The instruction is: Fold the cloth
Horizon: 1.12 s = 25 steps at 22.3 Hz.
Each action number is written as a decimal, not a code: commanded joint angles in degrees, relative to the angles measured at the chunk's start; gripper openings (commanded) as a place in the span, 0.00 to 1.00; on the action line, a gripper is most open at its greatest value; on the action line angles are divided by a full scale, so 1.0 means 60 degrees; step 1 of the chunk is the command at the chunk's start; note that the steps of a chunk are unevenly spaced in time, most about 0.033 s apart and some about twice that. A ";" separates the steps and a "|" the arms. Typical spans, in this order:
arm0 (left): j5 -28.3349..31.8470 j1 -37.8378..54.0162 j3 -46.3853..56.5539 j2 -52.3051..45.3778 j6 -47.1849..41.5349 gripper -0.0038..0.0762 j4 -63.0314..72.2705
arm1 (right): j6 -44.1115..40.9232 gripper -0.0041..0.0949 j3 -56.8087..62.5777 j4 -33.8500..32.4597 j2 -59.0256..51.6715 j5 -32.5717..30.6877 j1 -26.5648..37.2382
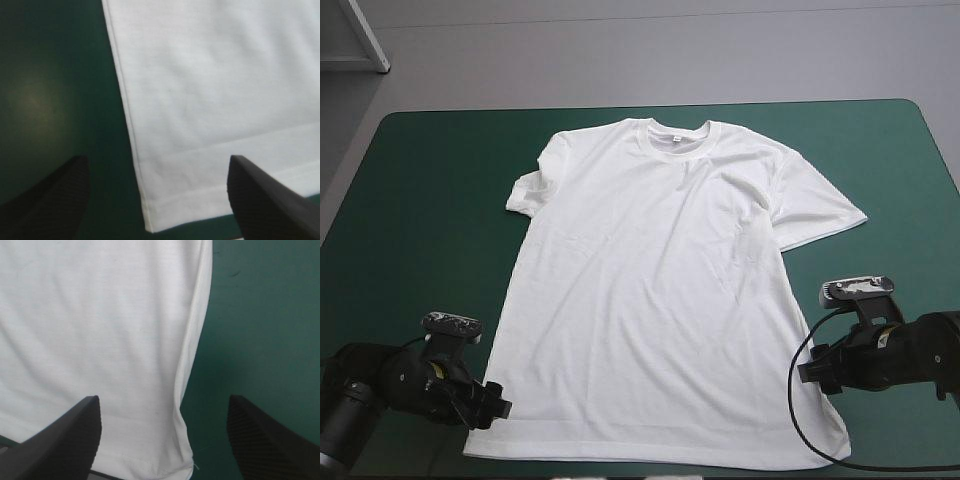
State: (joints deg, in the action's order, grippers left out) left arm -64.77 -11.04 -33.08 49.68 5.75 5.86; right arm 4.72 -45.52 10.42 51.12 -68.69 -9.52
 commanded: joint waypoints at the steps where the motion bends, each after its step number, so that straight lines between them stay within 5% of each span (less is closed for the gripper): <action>1: 0.0848 -0.0031 0.0502 0.0004 -0.0078 0.72 0.0194 | 0.0056 0.72 -0.0199 0.0187 -0.0021 0.0178 -0.0007; 9: 0.0950 -0.0031 0.0668 0.0188 -0.0537 0.70 0.0305 | 0.0073 0.67 -0.0199 0.0232 -0.0021 0.0178 -0.0127; 15: 0.1309 -0.0031 0.0668 0.2111 -0.0570 0.67 0.0412 | 0.0237 0.67 -0.0199 0.0035 -0.0021 0.0178 -0.0764; 17: 0.1406 -0.0031 0.0646 0.2883 -0.0512 0.62 0.0483 | -0.0062 0.67 -0.0199 -0.0165 -0.0021 0.0178 -0.0764; 22: 0.2108 -0.0031 0.0600 0.3282 0.0970 0.13 0.2278 | -0.0499 0.67 -0.0199 -0.0168 -0.0021 0.0178 -0.0764; 25: 0.2789 -0.0031 0.0600 0.3282 0.2274 0.07 0.3896 | -0.0582 0.67 -0.0199 -0.0038 -0.0021 0.0178 -0.0764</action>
State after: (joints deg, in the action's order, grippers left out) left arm -54.47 -10.75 -30.85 68.04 14.90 19.47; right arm 1.40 -45.48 9.10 51.12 -68.59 -14.03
